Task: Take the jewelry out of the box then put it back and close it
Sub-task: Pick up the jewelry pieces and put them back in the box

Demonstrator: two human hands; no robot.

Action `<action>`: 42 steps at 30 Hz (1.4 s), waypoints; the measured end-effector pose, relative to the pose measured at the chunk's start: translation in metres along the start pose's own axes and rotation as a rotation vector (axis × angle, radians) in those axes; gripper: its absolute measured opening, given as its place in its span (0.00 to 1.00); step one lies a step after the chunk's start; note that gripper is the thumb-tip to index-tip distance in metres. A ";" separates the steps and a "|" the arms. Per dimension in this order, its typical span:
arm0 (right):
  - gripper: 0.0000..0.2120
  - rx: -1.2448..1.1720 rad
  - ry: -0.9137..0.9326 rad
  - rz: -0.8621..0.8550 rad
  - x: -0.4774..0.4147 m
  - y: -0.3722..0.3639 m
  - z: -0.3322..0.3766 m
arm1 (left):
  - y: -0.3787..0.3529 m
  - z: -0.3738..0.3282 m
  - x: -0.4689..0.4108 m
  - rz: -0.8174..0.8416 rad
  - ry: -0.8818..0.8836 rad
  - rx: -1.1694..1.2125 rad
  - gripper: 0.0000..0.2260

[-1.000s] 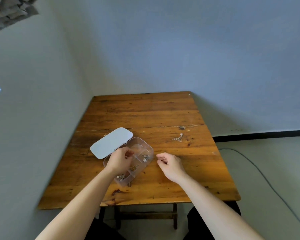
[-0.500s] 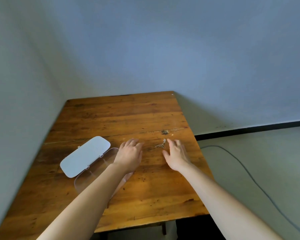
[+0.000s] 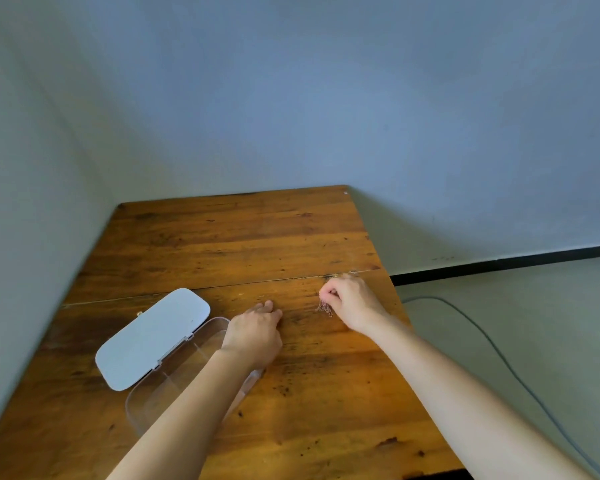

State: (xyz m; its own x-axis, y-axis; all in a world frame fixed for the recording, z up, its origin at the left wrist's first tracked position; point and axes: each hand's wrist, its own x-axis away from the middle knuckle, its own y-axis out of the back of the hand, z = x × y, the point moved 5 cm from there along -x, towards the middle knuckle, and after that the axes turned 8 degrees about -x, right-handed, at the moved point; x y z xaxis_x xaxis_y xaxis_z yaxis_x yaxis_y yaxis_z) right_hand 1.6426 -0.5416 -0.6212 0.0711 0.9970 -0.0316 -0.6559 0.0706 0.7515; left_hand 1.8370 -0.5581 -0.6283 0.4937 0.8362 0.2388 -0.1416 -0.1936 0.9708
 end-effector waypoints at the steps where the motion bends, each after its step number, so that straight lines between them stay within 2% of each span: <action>1: 0.09 -0.051 0.000 -0.035 -0.008 0.010 0.004 | 0.000 0.001 0.000 -0.008 -0.003 0.004 0.22; 6: 0.04 -0.380 -0.001 -0.292 -0.059 0.056 0.027 | -0.003 0.003 0.001 -0.024 -0.012 0.018 0.22; 9: 0.04 -0.462 -0.008 -0.425 -0.084 0.069 0.029 | -0.002 0.003 0.001 -0.040 -0.016 0.023 0.22; 11: 0.06 -0.428 -0.055 -0.400 -0.096 0.062 0.024 | -0.001 0.004 0.002 -0.050 -0.019 0.032 0.22; 16: 0.09 -0.175 -0.224 -0.192 -0.096 0.012 -0.011 | -0.001 0.004 0.002 -0.063 -0.020 0.039 0.22; 18: 0.08 -0.116 -0.257 -0.143 -0.091 -0.001 -0.021 | 0.000 0.004 0.002 -0.070 -0.014 0.042 0.22; 24: 0.13 -0.191 -0.267 -0.197 -0.077 0.006 -0.013 | 0.001 0.005 -0.001 -0.009 -0.019 0.042 0.20; 27: 0.13 -0.212 -0.227 -0.197 -0.068 0.010 0.005 | 0.017 0.010 0.002 -0.077 -0.043 0.325 0.18; 29: 0.12 -0.242 -0.205 -0.181 -0.058 0.006 0.022 | 0.032 0.020 0.014 -0.230 -0.019 0.536 0.17; 31: 0.12 -0.274 -0.176 -0.146 -0.045 -0.004 0.041 | 0.042 0.037 0.030 -0.380 0.043 0.615 0.16; 34: 0.14 -0.282 -0.122 -0.058 -0.018 -0.030 0.066 | 0.042 0.076 0.055 -0.486 0.206 0.631 0.16; 38: 0.24 -0.252 -0.106 0.080 0.023 -0.071 0.088 | 0.020 0.139 0.104 -0.602 0.636 0.564 0.22; 40: 0.29 -0.255 -0.147 0.092 0.044 -0.087 0.092 | 0.000 0.160 0.129 -0.588 0.883 0.607 0.29; 42: 0.34 -0.225 -0.203 0.087 0.062 -0.098 0.092 | -0.020 0.170 0.143 -0.525 1.022 0.812 0.33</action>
State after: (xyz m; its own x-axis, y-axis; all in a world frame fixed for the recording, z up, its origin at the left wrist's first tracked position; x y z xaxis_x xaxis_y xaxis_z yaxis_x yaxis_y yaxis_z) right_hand 1.7807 -0.4895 -0.6363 0.1410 0.9744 0.1753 -0.8146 0.0136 0.5799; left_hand 2.0562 -0.5216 -0.6096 -0.5491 0.8329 0.0687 0.5633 0.3082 0.7666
